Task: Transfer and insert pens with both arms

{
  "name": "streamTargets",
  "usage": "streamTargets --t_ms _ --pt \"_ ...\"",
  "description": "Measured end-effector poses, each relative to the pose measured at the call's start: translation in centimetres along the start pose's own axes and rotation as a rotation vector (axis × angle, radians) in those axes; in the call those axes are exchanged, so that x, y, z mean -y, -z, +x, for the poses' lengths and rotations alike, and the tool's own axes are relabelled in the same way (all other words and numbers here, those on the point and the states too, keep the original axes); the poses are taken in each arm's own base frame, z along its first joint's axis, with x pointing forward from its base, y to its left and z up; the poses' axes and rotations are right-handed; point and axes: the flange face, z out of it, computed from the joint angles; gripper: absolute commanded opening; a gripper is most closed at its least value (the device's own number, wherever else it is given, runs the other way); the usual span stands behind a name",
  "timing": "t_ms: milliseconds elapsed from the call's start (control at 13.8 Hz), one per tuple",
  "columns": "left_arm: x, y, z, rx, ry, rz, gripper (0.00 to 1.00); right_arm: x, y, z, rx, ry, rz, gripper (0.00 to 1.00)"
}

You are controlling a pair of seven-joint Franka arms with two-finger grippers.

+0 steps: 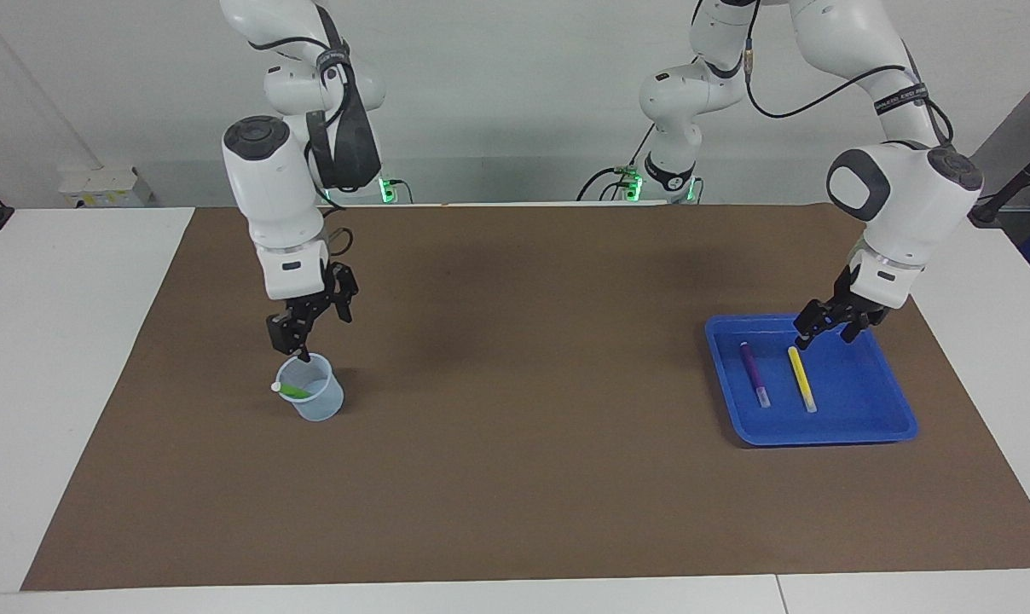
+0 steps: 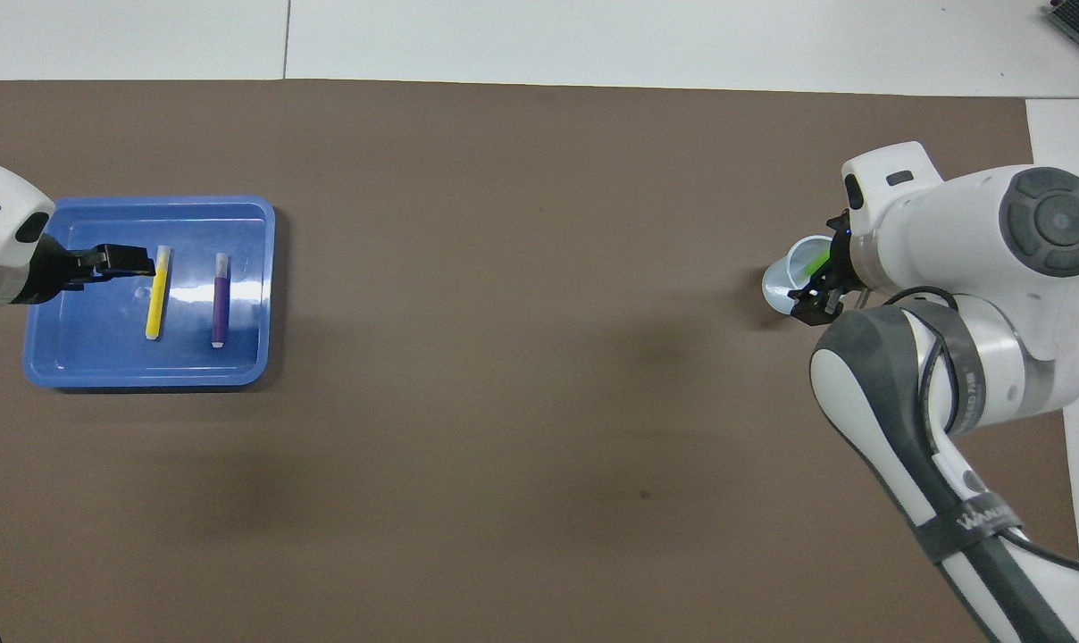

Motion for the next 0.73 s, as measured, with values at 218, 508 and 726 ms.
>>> streamTargets --t_ms 218,508,726 --pt "0.7 -2.4 0.5 -0.004 -0.07 0.059 0.98 4.3 3.0 2.9 -0.029 -0.127 0.042 1.0" --pt "1.9 -5.5 1.0 -0.015 -0.111 0.079 0.95 6.0 4.1 3.9 -0.082 -0.35 0.185 1.0" --pt "2.4 -7.5 1.2 -0.023 -0.122 0.076 0.91 7.2 4.7 5.0 -0.097 -0.46 0.229 1.0"
